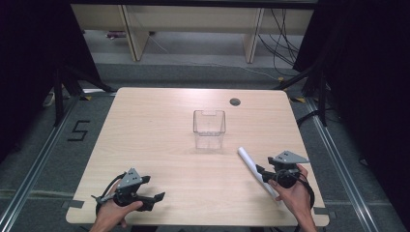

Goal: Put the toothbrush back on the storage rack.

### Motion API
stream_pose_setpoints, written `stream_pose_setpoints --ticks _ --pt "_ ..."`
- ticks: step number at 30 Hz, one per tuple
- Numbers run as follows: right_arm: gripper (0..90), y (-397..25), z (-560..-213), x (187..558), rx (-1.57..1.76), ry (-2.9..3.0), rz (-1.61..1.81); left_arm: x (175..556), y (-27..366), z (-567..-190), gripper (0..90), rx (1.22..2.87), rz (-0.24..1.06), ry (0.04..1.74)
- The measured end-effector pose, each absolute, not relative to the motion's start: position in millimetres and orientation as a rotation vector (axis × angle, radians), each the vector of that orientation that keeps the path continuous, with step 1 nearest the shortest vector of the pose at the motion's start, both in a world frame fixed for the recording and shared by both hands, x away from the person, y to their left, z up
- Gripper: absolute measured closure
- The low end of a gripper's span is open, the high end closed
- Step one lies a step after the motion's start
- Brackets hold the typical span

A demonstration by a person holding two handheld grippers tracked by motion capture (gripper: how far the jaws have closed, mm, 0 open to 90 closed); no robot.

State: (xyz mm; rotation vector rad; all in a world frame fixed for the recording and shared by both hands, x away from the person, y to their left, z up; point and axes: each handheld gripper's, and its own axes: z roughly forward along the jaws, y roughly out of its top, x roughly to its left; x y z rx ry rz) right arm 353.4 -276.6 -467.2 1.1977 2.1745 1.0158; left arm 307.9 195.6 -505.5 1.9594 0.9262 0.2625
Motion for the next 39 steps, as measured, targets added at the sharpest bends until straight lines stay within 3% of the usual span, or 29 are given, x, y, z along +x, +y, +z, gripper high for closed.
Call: stream_pose_setpoints --ticks 12,21,39 --pt "76.0 -273.1 -458.8 374.9 1.161 2.226 0.948 308.2 196.6 -505.6 14.8 1.962 0.273 0.926" --pt "89.3 -262.3 -459.3 392.1 1.139 2.275 0.890 308.5 197.0 -504.7 15.1 1.961 0.278 0.928" --pt "90.0 -245.8 -470.3 422.7 1.141 2.345 0.736 308.4 197.1 -504.8 15.2 1.952 0.290 0.945"
